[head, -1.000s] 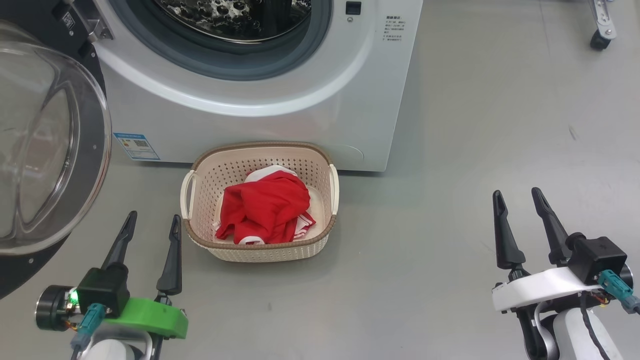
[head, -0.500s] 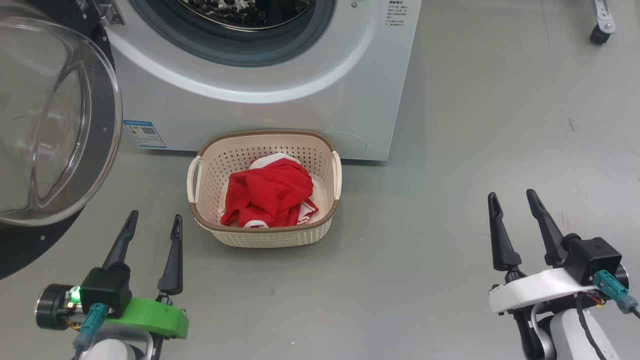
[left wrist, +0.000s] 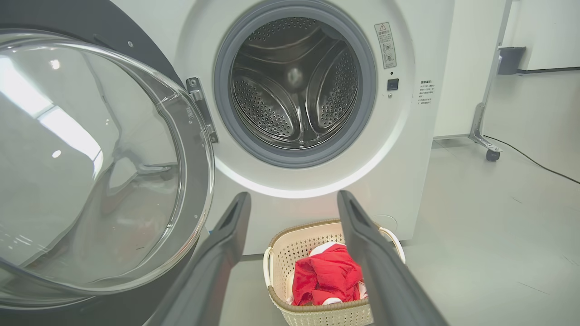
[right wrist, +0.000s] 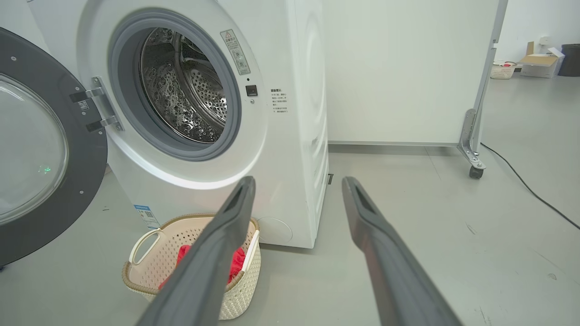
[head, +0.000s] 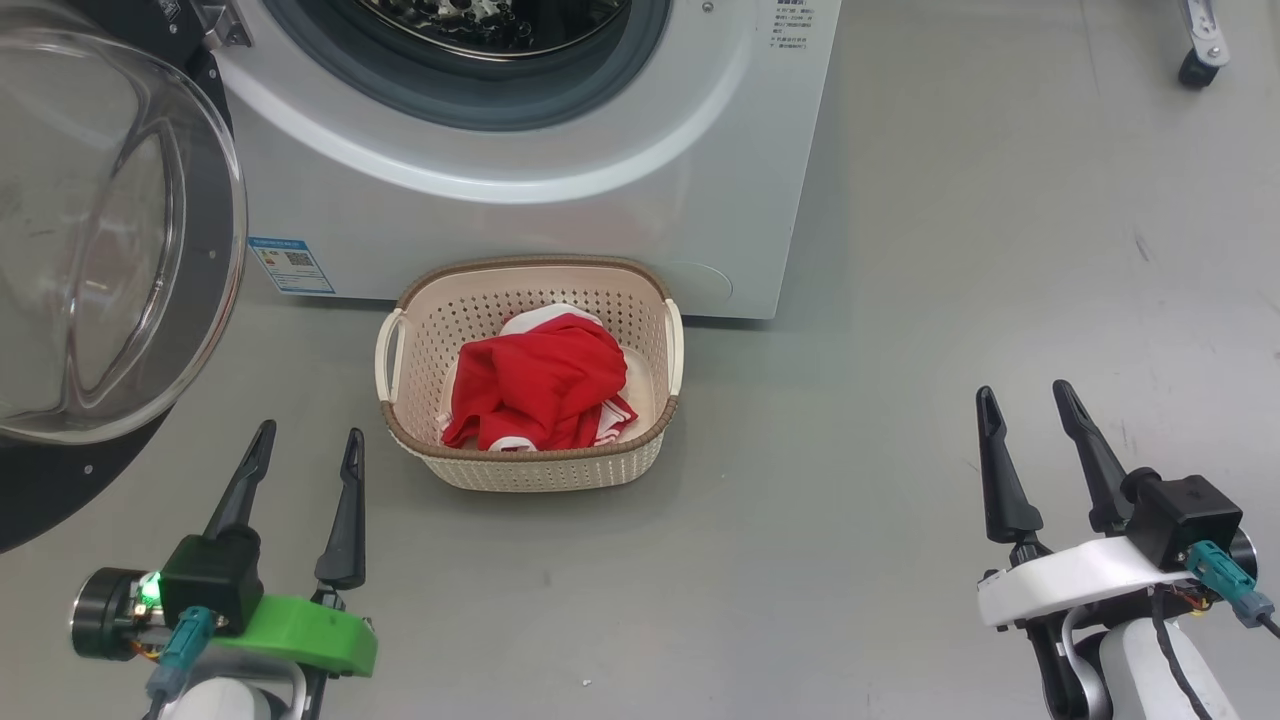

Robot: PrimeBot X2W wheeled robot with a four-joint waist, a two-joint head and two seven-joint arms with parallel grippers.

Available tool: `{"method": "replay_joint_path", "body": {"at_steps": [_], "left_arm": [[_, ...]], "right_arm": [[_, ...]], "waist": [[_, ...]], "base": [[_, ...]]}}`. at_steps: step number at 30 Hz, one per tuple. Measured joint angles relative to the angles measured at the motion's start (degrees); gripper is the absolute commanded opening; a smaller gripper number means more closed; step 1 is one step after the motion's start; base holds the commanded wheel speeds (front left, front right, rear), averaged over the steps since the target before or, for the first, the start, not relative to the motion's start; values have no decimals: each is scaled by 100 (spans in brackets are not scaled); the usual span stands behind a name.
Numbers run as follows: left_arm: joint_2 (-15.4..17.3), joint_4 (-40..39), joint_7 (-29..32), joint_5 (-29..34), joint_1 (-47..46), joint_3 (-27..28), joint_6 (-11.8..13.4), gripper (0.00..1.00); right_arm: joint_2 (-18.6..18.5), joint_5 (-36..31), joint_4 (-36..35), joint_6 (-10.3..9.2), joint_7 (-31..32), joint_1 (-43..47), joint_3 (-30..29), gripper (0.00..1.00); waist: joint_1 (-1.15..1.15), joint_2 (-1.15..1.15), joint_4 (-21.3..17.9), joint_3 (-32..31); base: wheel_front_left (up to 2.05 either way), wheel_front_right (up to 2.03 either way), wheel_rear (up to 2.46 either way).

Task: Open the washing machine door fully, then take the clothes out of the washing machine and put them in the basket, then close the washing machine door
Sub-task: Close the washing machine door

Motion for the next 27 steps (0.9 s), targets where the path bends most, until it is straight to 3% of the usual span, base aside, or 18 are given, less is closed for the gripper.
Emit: {"method": "replay_joint_path", "body": {"at_steps": [27], "left_arm": [[-20, -32, 0, -1, 1, -56, 1, 100]], "right_arm": [[-23, 0, -46, 0, 0, 2, -75, 100]], "waist": [[0, 0, 183, 26]], "base": [[0, 0, 0]]}}
